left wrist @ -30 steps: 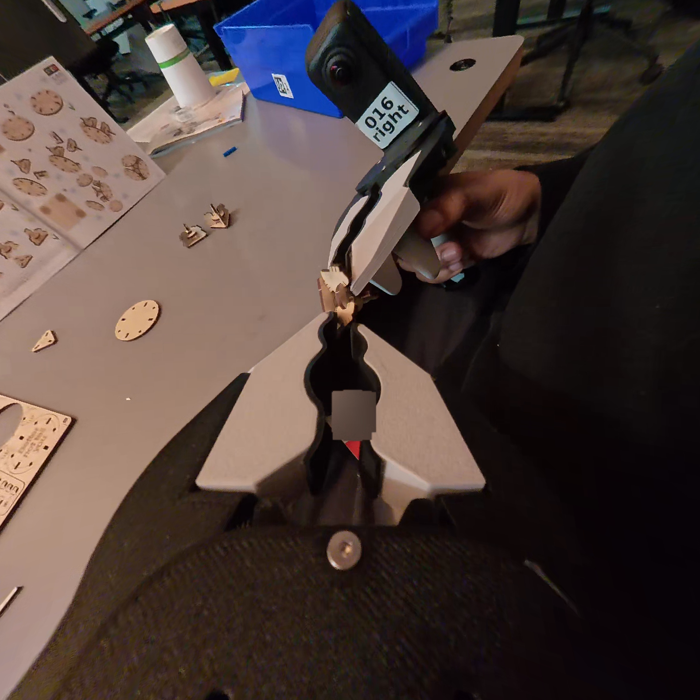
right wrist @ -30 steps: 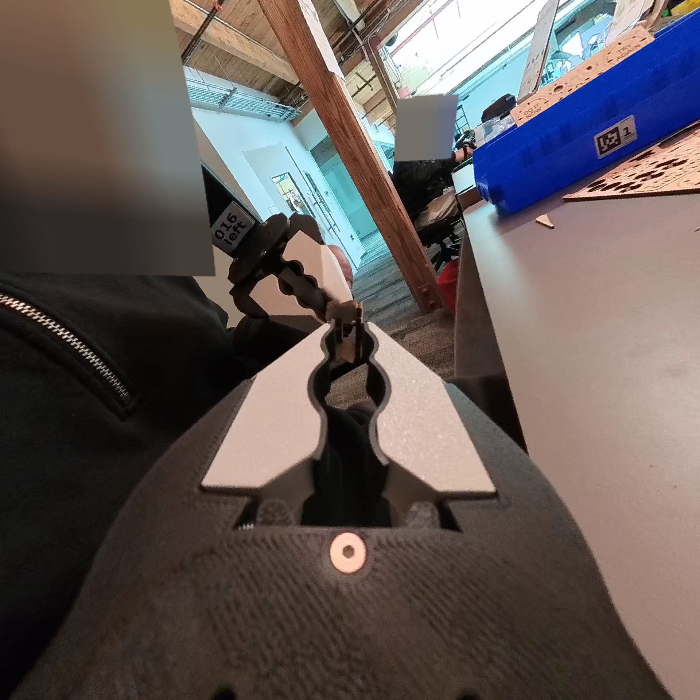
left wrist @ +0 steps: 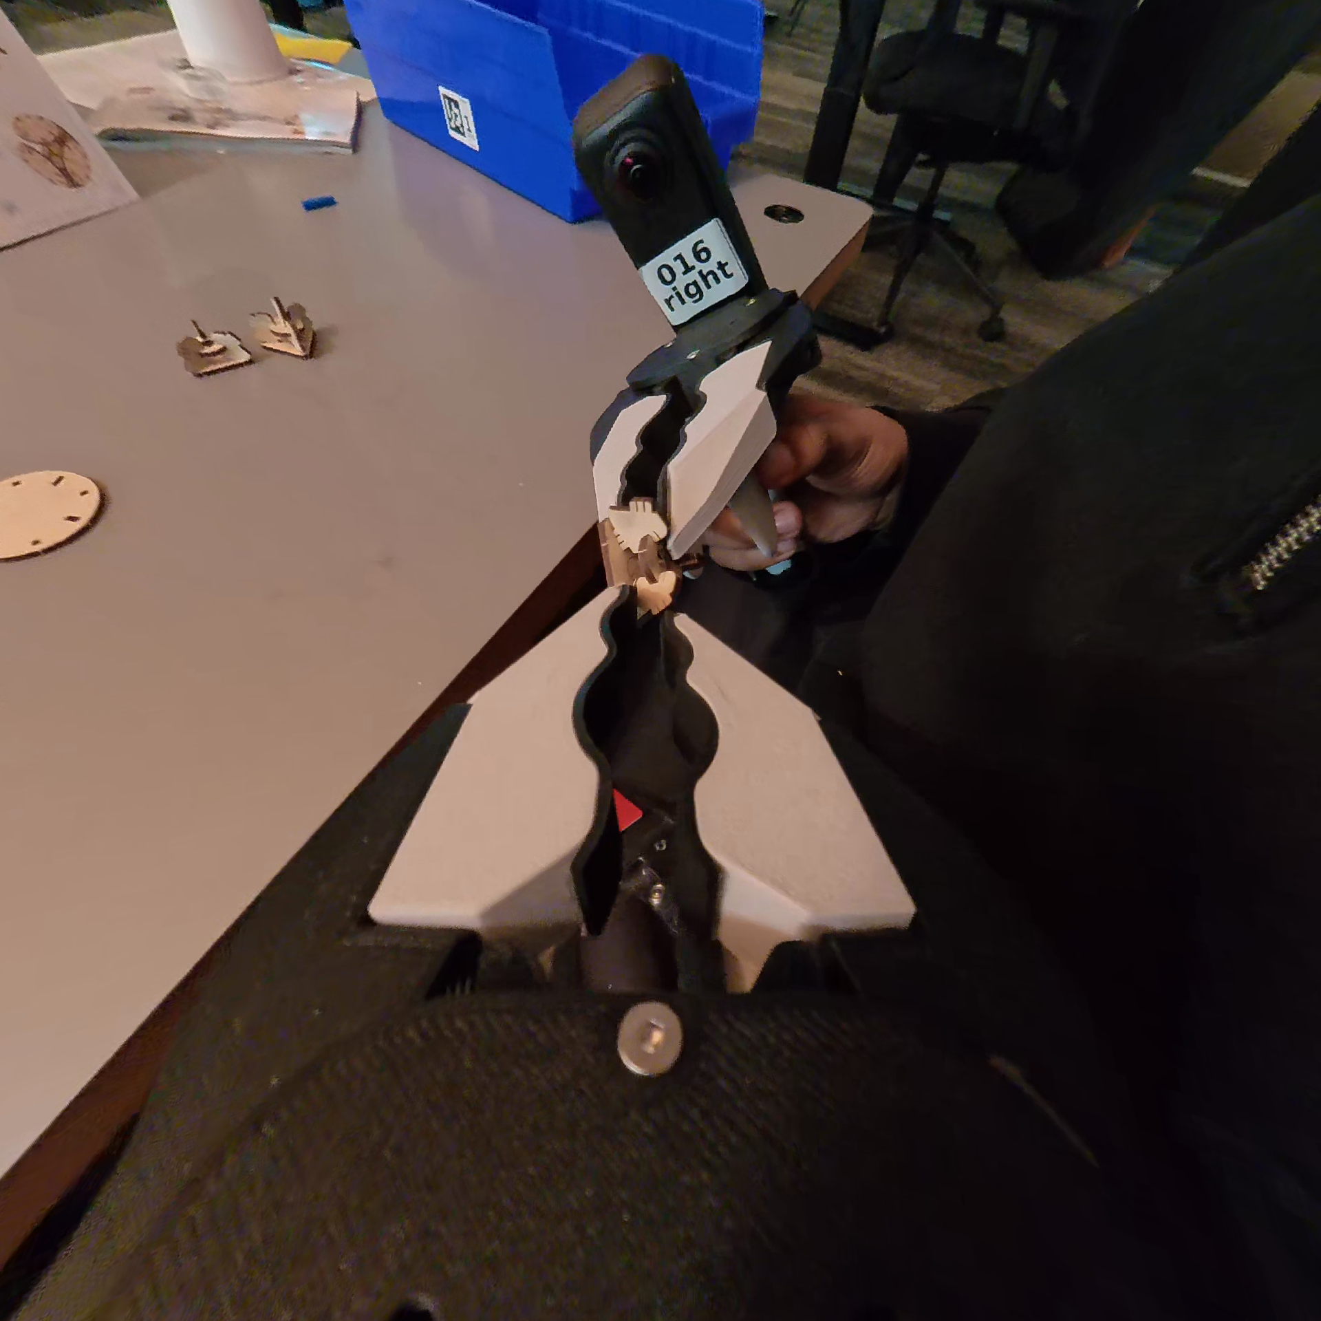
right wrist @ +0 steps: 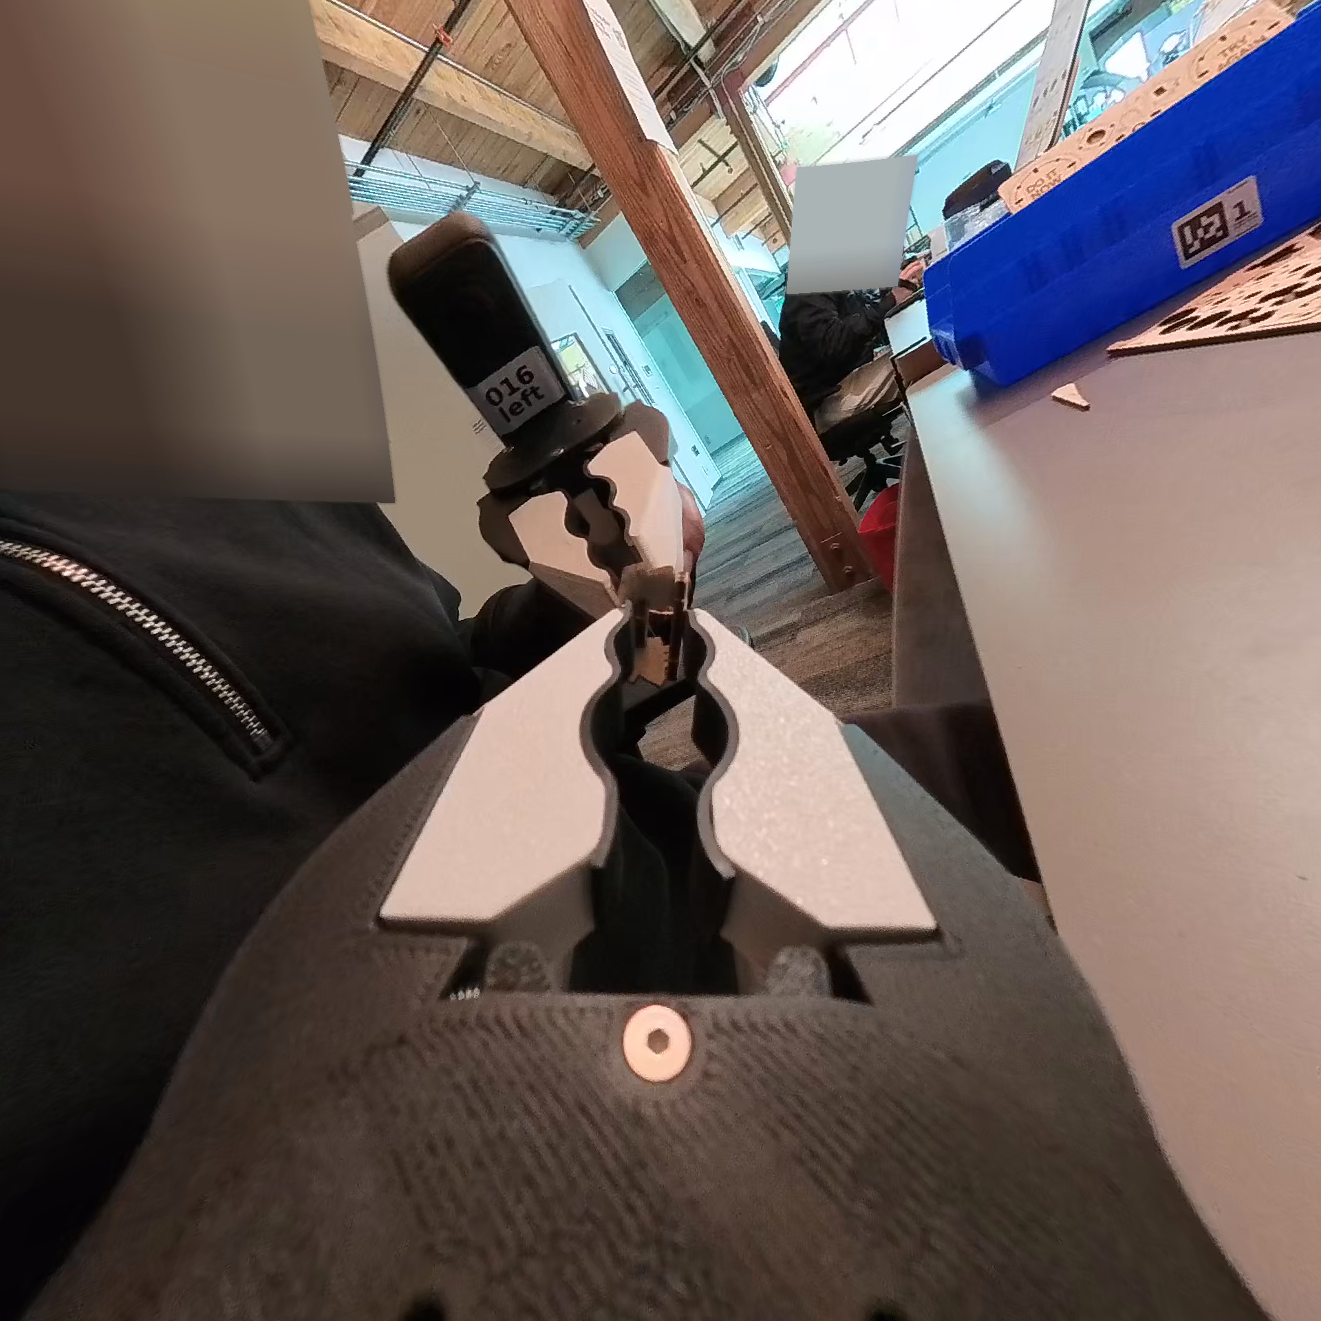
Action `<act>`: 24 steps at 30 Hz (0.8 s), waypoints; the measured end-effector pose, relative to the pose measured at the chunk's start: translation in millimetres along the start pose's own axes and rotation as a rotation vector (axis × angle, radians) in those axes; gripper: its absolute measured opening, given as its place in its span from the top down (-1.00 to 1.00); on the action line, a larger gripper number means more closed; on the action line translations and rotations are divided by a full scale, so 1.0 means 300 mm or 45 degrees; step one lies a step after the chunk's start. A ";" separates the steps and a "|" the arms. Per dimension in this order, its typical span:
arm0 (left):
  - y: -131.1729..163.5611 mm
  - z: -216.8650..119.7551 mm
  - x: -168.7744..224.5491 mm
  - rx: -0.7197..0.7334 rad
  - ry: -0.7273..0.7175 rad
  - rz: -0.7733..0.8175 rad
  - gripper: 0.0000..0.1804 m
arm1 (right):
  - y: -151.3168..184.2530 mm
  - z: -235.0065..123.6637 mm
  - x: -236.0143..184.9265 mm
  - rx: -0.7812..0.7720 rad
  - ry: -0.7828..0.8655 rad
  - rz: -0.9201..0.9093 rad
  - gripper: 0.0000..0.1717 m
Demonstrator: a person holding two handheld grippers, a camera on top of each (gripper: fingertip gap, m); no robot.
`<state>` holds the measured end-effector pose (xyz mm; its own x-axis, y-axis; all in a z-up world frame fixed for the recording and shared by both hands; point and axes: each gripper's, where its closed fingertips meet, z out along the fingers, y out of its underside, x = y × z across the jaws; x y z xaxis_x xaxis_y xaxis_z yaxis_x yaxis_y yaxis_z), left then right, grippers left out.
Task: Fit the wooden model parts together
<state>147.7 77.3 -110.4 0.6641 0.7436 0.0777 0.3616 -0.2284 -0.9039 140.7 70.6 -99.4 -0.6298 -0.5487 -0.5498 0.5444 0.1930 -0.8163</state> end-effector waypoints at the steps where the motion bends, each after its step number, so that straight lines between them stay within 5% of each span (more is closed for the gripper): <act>1: 0.000 -0.001 0.001 0.005 0.011 -0.016 0.92 | 0.001 0.001 0.000 0.000 -0.001 0.002 0.88; 11: -0.020 -0.016 0.022 0.097 0.147 -0.169 0.95 | -0.002 0.005 -0.021 0.015 -0.057 0.004 0.87; 17: -0.041 -0.016 0.007 0.138 0.014 -0.050 0.91 | -0.025 0.001 -0.012 0.035 -0.023 -0.022 0.87; 24: -0.094 -0.037 -0.005 0.371 0.146 -0.329 0.57 | -0.060 -0.028 -0.007 0.095 0.003 -0.049 0.88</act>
<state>143.8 75.7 -80.4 0.6504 0.6745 0.3494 0.3366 0.1564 -0.9286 127.7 75.1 -85.0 -0.6524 -0.5525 -0.5188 0.5594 0.1109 -0.8215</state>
